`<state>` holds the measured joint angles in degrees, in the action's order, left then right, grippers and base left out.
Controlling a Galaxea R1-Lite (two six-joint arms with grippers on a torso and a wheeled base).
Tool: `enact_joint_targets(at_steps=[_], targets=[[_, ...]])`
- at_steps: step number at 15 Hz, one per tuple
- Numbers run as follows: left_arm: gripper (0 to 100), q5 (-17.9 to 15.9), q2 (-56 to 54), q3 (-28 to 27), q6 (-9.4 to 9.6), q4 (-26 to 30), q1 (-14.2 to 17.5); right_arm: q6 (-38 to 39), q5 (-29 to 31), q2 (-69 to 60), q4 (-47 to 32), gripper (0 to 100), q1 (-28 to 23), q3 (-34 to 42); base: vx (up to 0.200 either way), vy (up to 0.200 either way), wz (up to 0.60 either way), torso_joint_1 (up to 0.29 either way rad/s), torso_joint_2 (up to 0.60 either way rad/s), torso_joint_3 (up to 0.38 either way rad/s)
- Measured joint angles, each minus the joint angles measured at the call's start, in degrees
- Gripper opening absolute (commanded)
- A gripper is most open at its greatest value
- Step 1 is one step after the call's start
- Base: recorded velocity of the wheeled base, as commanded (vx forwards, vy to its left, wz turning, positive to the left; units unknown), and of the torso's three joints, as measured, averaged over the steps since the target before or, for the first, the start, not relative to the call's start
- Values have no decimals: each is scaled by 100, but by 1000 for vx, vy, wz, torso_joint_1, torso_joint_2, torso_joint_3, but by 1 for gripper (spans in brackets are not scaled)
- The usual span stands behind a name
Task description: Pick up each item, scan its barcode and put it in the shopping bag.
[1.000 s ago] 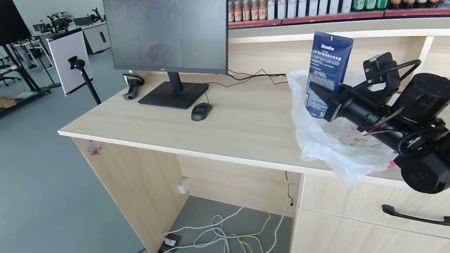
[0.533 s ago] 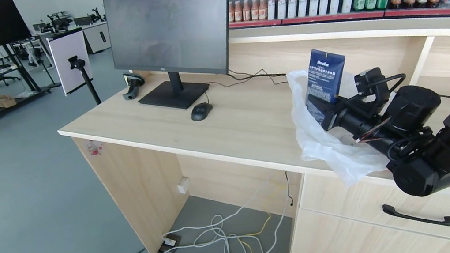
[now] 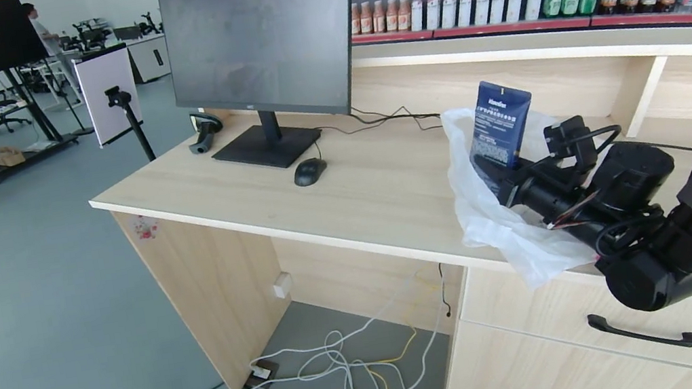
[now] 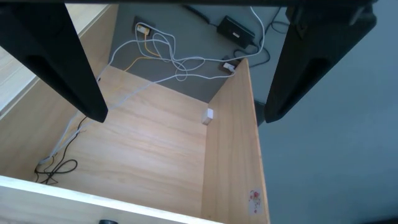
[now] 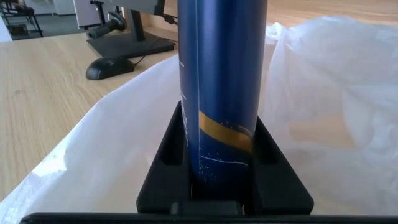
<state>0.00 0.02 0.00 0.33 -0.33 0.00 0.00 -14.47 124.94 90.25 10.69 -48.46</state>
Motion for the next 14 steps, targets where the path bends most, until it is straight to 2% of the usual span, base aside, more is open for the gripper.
enact_joint_targets(at_steps=[2,3,11,14], targets=[[100,0,0,0,0,1,0,21,0,-2,-6,0,-9,44,0,0,0,0,0,0],[100,0,0,0,2,1,0,27,0,-5,-17,100,-11,56,0,0,0,0,0,0],[100,0,0,0,0,0,0,13,-4,-457,-39,100,-118,194,0,0,0,0,0,0],[100,0,0,0,-1,0,0,10,-2,-844,-34,100,-122,527,0,0,0,0,0,0]])
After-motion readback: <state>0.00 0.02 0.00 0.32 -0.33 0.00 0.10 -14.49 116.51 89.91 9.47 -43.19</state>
